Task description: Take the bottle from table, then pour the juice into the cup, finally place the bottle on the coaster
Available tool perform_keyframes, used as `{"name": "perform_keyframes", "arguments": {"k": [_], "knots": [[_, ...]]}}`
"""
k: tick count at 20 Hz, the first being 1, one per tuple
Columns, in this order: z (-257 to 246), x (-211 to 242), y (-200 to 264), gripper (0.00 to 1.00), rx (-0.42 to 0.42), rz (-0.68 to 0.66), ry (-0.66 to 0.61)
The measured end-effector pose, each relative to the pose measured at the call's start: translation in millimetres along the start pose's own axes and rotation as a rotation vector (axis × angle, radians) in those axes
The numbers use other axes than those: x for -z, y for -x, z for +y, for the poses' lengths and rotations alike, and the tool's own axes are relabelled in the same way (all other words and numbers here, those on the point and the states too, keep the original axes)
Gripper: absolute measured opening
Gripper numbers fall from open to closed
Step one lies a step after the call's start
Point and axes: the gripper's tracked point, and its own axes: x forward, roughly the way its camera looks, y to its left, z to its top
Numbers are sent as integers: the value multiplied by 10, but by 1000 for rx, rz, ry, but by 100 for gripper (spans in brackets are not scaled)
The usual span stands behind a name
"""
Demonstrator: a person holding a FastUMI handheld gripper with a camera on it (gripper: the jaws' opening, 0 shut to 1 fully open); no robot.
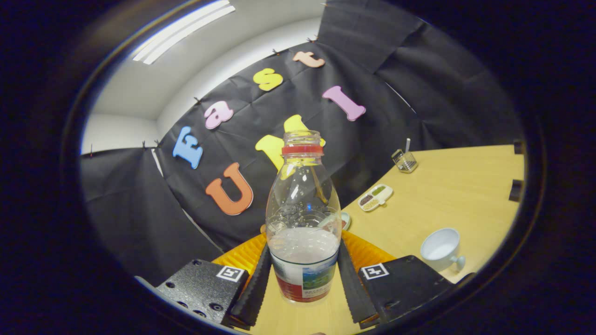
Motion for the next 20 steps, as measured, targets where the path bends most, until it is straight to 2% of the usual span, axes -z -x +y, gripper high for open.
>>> {"name": "perform_keyframes", "arguments": {"k": [3,8,14,20], "knots": [[170,9,-7,77,-34,-42,192],[141,262,-229,76,-22,-64,434],[-88,734,-729,78,1,-17,552],[-285,888,-1143,78,52,-24,618]]}}
